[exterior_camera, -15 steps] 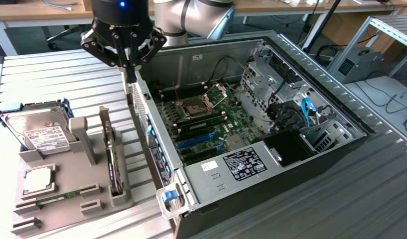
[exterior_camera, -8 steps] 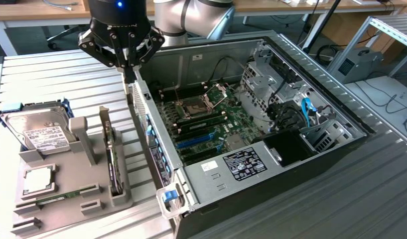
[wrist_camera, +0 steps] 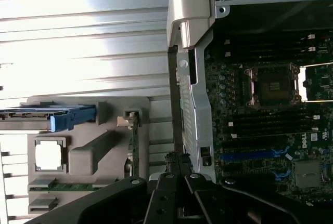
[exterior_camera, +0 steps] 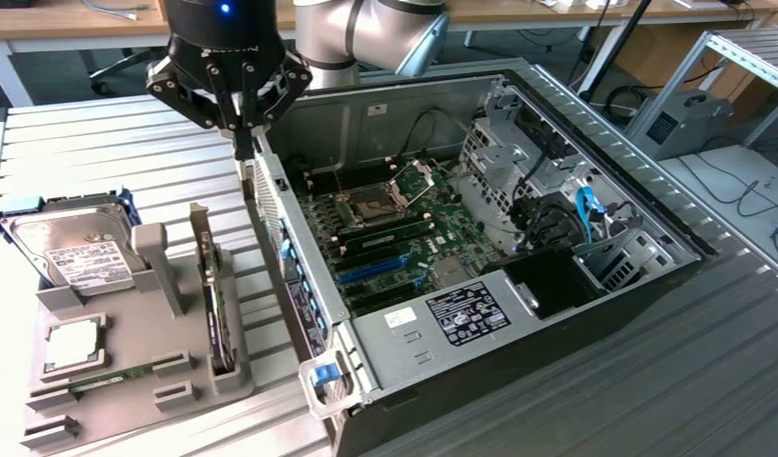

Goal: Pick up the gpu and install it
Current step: 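Reach for the gpu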

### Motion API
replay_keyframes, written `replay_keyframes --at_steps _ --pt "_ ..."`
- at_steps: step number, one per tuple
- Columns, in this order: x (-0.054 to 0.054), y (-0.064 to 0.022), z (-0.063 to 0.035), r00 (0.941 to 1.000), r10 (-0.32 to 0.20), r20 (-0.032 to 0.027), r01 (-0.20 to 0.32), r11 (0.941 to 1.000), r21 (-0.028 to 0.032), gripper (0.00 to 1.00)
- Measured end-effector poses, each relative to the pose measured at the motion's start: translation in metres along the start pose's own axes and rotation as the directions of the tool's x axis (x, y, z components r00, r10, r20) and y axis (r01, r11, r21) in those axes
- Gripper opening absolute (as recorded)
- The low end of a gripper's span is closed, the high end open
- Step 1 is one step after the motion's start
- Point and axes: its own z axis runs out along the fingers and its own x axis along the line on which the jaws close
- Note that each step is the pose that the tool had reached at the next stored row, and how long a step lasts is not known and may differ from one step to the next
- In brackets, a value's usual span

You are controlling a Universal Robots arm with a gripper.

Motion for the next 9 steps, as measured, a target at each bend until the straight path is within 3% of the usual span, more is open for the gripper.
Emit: replay_keyframes --at_steps 9 --pt "0.0032 -0.0002 -0.0001 1.0 0.0 0.0 0.0 1.0 0.0 0.11"
